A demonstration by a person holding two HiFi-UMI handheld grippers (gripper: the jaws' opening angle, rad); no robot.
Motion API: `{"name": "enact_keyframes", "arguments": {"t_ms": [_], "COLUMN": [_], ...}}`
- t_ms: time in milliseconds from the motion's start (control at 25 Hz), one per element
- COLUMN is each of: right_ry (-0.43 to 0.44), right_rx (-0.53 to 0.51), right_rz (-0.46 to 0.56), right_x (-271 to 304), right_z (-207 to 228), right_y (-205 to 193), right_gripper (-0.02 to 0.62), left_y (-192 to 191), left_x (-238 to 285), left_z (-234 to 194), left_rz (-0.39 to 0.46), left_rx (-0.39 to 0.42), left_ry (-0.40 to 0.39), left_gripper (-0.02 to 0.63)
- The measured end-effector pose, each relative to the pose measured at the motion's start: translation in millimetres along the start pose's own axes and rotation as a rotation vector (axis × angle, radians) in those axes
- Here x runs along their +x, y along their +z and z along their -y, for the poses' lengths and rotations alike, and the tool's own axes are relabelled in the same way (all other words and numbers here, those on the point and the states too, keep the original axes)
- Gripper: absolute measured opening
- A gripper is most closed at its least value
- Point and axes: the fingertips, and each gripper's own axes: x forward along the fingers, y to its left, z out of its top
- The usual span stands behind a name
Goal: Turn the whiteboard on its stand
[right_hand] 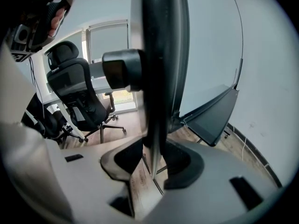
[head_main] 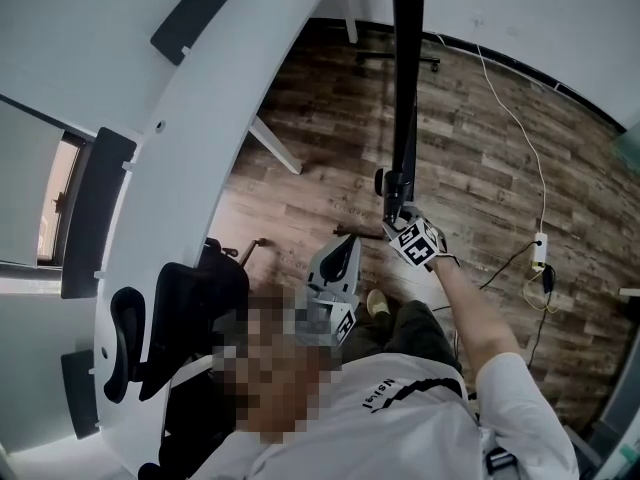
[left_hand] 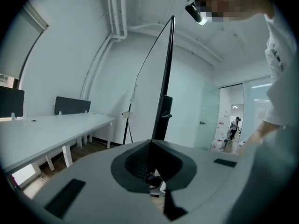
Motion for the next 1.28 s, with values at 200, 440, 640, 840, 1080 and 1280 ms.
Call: {"name": "enact_keyframes", "arguments": {"t_ms": [200, 440, 640, 840, 1080, 1280], "right_ry": [0.006, 0.054, 0.084, 0.107, 0.115, 0.120], "right_rx": [-0.002, -0.036, -0.060, -0.071, -0.089, -0.104], "right_rz": [-0.005, 0.003, -0.002, -0.026, -0.042, -0.053], "right_x": [-6.0, -26.6, -44.4, -58.8, -66.6, -76.3], "right_z": [-11.6, -43.2, -69.1, -90.9, -109.6, -125.5], "right_y": [-6.3, -28.3, -46.3, -60.4, -69.4, -80.2], "right_gripper": [0.126, 0.128, 0.129, 0.129, 0.129, 0.129], "left_y": [-9.2, -21.6, -34.1, -42.1, -47.5, -50.8], "left_x": [-11.0, -28.4, -50.2, -76.6, -99.2, -115.3], "left_z": [19.8, 54.1, 85.0, 110.7, 125.1, 143.4], "left_rz": [-0.003, -0.004, 0.000, 0.011, 0.028, 0.034], "left_rx": [-0.007, -0.018, -0.030, -0.041, -0.045, -0.040], "left_ry": [0.014, 0.063, 0.111, 0.156, 0.198, 0.215], "left_gripper": [0.012, 0.011, 0.012, 0.012, 0.012, 0.012]}}
